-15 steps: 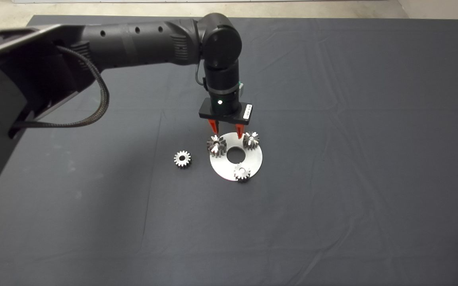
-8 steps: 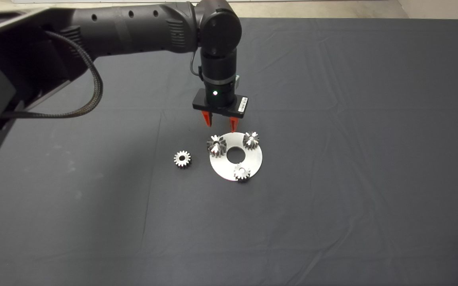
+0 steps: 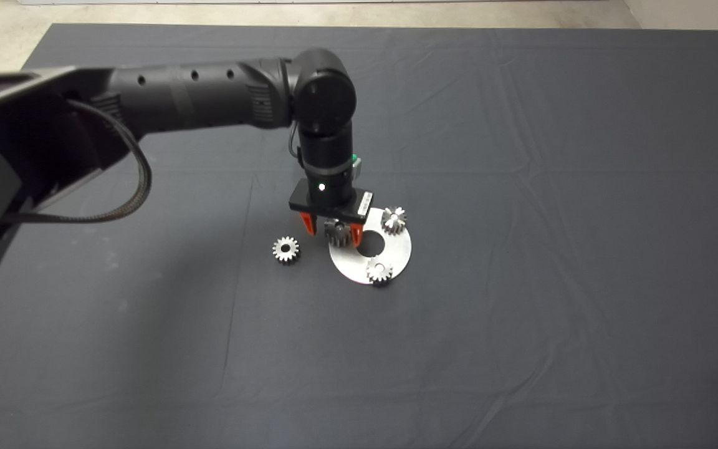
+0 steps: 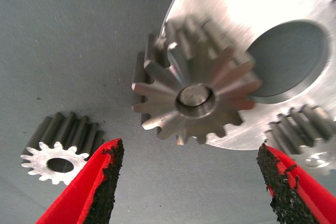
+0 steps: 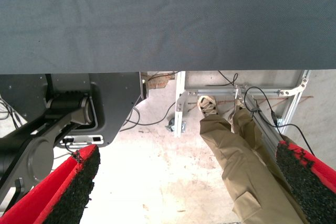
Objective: Remove an incorrectly installed larger gear and replace it with the correct smaller gear
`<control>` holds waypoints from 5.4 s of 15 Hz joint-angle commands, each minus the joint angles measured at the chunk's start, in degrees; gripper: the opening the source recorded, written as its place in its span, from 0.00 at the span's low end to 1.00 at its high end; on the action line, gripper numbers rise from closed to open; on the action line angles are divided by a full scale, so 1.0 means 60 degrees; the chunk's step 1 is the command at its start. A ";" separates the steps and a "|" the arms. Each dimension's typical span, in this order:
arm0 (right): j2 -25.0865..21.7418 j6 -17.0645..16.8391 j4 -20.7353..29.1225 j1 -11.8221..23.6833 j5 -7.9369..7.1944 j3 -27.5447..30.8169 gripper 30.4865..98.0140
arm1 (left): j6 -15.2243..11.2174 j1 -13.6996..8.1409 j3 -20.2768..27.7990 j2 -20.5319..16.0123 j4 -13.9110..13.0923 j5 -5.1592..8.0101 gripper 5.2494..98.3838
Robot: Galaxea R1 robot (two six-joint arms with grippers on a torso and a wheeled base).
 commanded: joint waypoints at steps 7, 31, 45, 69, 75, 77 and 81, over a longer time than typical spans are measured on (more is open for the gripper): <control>-0.0012 -0.0052 0.0296 -0.0005 -0.0013 0.0059 0.86 | 0.0095 -0.0113 -0.0822 0.0357 0.0481 -0.0214 0.63; -0.0012 -0.0081 0.0326 0.0002 -0.0028 0.0044 0.86 | -0.0008 -0.0098 -0.0691 0.0431 0.0891 -0.0226 0.63; -0.0012 -0.0081 0.0370 0.0060 -0.0101 0.0044 0.86 | -0.0433 -0.0098 0.0149 0.0225 0.0701 -0.0229 0.55; -0.0012 -0.0111 0.0560 0.0075 -0.0145 0.0000 0.86 | -0.0594 0.0034 -0.0134 0.0240 0.1536 -0.0053 0.54; -0.0012 -0.0096 0.0560 0.0075 -0.0145 0.0000 0.86 | -0.0608 0.0034 0.0042 0.0256 0.1360 0.0020 0.49; -0.0012 -0.0096 0.0571 0.0075 -0.0145 0.0000 0.86 | -0.0594 0.0034 0.0027 0.0237 0.1345 0.0020 0.46; -0.0012 -0.0096 0.0560 0.0075 -0.0145 0.0000 0.86 | -0.0579 0.0034 -0.0017 0.0211 0.1360 0.0006 0.44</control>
